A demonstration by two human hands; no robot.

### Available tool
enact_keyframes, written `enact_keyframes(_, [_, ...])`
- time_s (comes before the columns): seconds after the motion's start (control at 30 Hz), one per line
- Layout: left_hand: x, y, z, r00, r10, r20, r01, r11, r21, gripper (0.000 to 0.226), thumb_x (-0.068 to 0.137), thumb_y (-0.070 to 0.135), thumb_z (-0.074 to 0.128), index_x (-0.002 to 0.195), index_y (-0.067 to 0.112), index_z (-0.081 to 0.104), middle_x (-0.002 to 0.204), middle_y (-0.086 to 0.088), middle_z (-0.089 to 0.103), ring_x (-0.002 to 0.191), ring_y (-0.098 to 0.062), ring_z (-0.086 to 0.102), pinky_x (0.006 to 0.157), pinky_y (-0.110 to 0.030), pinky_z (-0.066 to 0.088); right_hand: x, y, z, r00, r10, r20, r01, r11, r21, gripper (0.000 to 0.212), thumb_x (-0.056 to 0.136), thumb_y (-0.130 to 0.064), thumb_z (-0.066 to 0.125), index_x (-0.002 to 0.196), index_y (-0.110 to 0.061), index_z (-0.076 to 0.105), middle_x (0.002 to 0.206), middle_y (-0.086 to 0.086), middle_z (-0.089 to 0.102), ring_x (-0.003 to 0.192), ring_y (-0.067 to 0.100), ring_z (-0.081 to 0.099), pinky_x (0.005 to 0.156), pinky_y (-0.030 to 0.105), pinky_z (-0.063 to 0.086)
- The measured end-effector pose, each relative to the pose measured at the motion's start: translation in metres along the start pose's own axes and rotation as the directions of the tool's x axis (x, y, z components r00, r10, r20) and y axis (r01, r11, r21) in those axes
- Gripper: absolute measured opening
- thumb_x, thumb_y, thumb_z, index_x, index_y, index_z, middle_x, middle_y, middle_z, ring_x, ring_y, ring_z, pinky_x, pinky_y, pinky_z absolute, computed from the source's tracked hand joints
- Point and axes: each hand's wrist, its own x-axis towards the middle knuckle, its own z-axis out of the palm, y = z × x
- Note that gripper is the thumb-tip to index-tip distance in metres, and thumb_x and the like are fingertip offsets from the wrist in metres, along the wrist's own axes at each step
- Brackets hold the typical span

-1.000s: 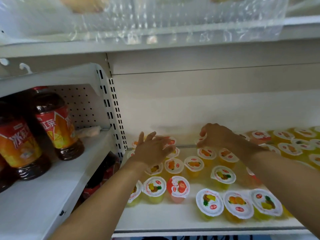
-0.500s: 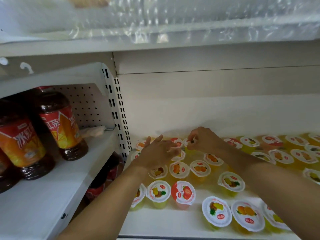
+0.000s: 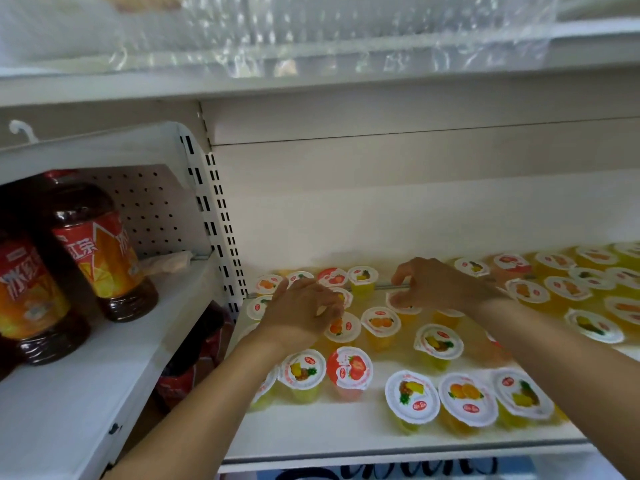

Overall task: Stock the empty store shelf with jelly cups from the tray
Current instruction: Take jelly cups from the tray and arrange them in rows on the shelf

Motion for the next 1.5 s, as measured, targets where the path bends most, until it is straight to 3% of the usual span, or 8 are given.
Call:
enact_keyframes(0.07, [-0.001,0.0,0.0,1.0,-0.003,0.004,0.003,1.0,-0.016,0.031,0.099,0.042,0.042,0.125,0.039,0.059,0.14,0.019,0.048,0.141,-0.01,0.024,0.118,-0.041,0.005,-0.007,-0.01,-0.003,0.994,-0.086,-0.064,0.082,0.995,-0.064,0.042,0.078,-0.056,0.065,0.115,-0.036,0.059,0.117,-0.006,0.057,0.107,0.016,0.052,0.091,0.034,0.041])
enact_keyframes(0.17, [-0.003,0.0,0.0,0.999,-0.023,0.022,0.024,0.999,-0.044,0.032,0.099,0.041,0.042,0.127,0.042,0.057,0.143,0.02,0.045,0.142,-0.008,0.022,0.117,-0.041,0.003,-0.025,-0.03,-0.014,0.965,-0.241,0.102,0.235,0.97,0.061,0.043,0.076,-0.055,0.071,0.116,-0.043,0.061,0.112,-0.018,0.053,0.101,0.005,0.05,0.085,0.026,0.041])
enact_keyframes(0.4, [-0.003,0.0,-0.002,0.998,-0.03,0.049,0.032,0.998,-0.045,0.033,0.099,0.042,0.042,0.13,0.041,0.055,0.146,0.018,0.042,0.144,-0.009,0.02,0.118,-0.042,0.0,-0.034,-0.038,-0.012,0.946,-0.24,0.219,0.254,0.967,-0.034,0.038,0.07,-0.054,0.074,0.105,-0.042,0.065,0.103,-0.019,0.057,0.099,0.005,0.051,0.079,0.021,0.037])
enact_keyframes(0.6, [-0.001,-0.001,0.0,0.998,-0.027,0.05,0.029,0.999,-0.029,0.033,0.099,0.045,0.042,0.129,0.043,0.055,0.146,0.018,0.042,0.144,-0.01,0.02,0.118,-0.043,0.0,-0.02,-0.007,-0.016,0.994,-0.095,0.045,0.097,0.993,-0.061,0.037,0.086,-0.045,0.062,0.12,-0.031,0.057,0.116,-0.012,0.051,0.11,0.014,0.052,0.087,0.027,0.04])
enact_keyframes(0.87, [-0.002,-0.001,0.002,0.999,-0.026,0.031,0.027,0.999,-0.04,0.033,0.098,0.045,0.044,0.129,0.041,0.055,0.147,0.017,0.042,0.144,-0.01,0.02,0.119,-0.041,0.001,-0.003,-0.017,0.003,0.999,0.022,-0.029,-0.017,0.984,0.175,0.02,0.083,-0.019,0.071,0.102,-0.017,0.064,0.092,0.0,0.066,0.074,0.014,0.064,0.064,0.025,0.051])
enact_keyframes(1.1, [-0.001,-0.002,0.002,0.999,-0.028,0.037,0.029,0.998,-0.048,0.033,0.098,0.046,0.044,0.129,0.042,0.056,0.147,0.016,0.042,0.144,-0.009,0.021,0.119,-0.042,0.002,0.01,-0.03,0.006,0.988,0.154,0.005,-0.148,0.943,0.299,0.025,0.092,0.0,0.055,0.115,-0.01,0.06,0.084,0.004,0.064,0.06,0.018,0.07,0.058,0.027,0.059])
enact_keyframes(1.33, [-0.003,0.0,-0.001,0.999,-0.028,0.037,0.03,0.998,-0.058,0.033,0.098,0.044,0.046,0.128,0.04,0.057,0.146,0.016,0.043,0.144,-0.009,0.021,0.118,-0.041,0.001,0.011,-0.042,0.015,0.988,0.146,0.051,-0.155,0.905,0.397,0.032,0.092,0.001,0.055,0.122,-0.01,0.062,0.117,0.013,0.066,0.067,0.02,0.072,0.068,0.032,0.061])
enact_keyframes(1.5, [-0.004,0.002,-0.003,0.999,-0.028,0.042,0.03,0.998,-0.047,0.033,0.098,0.044,0.045,0.129,0.04,0.056,0.146,0.016,0.043,0.144,-0.01,0.021,0.119,-0.041,0.001,0.006,-0.037,0.016,0.992,0.126,0.007,-0.119,0.914,0.389,0.021,0.093,-0.01,0.059,0.114,-0.009,0.06,0.093,0.008,0.069,0.069,0.017,0.07,0.068,0.029,0.059])
